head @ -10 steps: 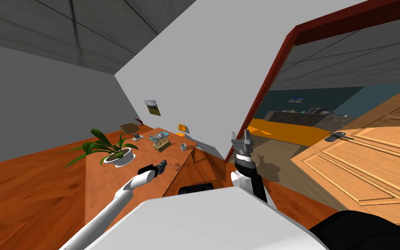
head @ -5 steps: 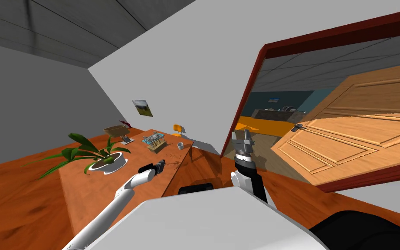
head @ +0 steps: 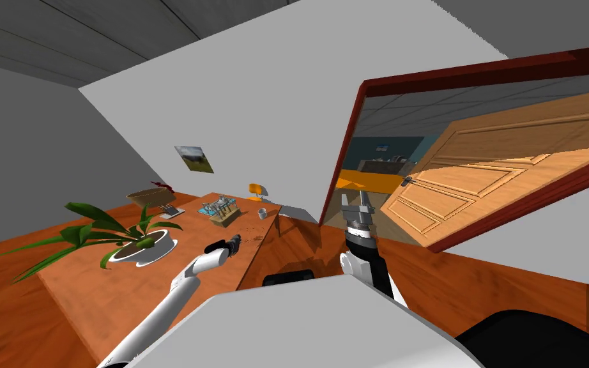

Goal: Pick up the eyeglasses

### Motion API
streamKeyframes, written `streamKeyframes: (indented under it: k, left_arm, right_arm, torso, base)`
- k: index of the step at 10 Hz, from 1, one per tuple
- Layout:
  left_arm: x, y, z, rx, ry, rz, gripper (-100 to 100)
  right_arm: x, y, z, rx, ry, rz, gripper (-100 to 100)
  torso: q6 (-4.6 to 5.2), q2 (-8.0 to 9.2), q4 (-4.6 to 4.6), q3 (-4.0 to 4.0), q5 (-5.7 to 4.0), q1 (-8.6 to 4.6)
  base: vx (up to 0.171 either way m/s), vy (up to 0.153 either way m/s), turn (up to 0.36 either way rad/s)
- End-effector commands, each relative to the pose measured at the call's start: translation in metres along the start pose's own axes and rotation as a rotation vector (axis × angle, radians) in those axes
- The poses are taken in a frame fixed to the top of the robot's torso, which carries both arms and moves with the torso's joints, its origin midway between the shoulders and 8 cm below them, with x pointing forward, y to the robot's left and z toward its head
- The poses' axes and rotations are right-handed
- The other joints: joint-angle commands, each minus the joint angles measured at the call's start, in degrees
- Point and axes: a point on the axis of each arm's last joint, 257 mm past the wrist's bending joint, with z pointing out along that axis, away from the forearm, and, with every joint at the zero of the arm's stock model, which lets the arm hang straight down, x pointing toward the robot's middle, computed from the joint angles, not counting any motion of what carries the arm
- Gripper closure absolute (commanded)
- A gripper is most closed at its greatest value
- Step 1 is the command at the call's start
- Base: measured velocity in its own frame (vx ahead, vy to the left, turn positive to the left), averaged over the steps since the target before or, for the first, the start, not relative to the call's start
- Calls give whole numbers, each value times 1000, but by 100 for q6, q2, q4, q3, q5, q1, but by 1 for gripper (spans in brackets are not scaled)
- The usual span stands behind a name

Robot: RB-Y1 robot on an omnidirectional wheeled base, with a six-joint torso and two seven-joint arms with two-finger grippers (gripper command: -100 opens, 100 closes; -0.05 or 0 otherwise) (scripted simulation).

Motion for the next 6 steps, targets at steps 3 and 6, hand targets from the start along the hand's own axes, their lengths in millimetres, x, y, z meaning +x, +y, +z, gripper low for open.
streamKeyframes:
  k: [3,6]
  left_arm:
    - [-17,-1,0,-5,-58,-75,100]
    - [-17,0,0,-6,-61,-70,0]
  right_arm:
    - [0,0,0,0,0,0,0]
    - [0,0,0,0,0,0,0]
  torso:
    - [2,16,2,8,0,-1]
    - [-10,-21,-5,-11,-5,-1]
  base:
    - [-128,26,-258]
    - [-25,8,18]
